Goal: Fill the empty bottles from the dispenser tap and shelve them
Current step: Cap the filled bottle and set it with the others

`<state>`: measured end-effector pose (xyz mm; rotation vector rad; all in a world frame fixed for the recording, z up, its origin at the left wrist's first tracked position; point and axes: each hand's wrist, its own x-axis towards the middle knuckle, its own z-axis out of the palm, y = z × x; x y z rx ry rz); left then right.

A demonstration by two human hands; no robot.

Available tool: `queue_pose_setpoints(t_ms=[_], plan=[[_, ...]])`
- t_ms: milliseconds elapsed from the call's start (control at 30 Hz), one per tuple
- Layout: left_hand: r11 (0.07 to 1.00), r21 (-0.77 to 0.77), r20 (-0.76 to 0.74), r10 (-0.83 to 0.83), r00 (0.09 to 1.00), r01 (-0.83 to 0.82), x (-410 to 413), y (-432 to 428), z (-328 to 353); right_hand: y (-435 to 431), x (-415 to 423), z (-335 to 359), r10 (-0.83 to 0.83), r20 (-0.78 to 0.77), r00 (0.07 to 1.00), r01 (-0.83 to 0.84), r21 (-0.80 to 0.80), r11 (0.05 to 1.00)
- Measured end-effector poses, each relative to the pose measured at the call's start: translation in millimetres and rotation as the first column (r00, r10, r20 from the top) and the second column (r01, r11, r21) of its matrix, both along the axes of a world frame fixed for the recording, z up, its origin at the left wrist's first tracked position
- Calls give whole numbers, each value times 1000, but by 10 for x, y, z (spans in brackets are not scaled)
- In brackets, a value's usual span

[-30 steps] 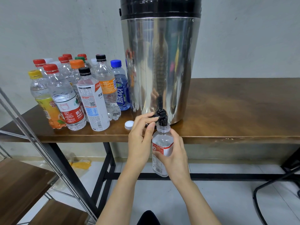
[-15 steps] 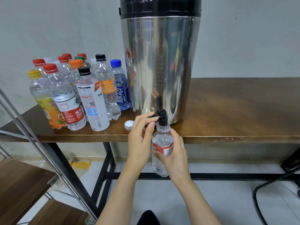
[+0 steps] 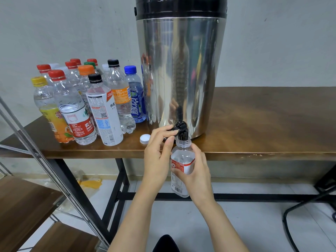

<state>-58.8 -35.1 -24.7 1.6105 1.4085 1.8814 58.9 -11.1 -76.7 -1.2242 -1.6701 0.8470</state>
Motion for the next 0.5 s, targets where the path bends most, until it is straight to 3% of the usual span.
queue_pose_setpoints(t_ms=[500], plan=[[1000,23,1,0,1000,0,-7,23,-23,17,-1,-17,-8,11,1000,8,-6,1000]])
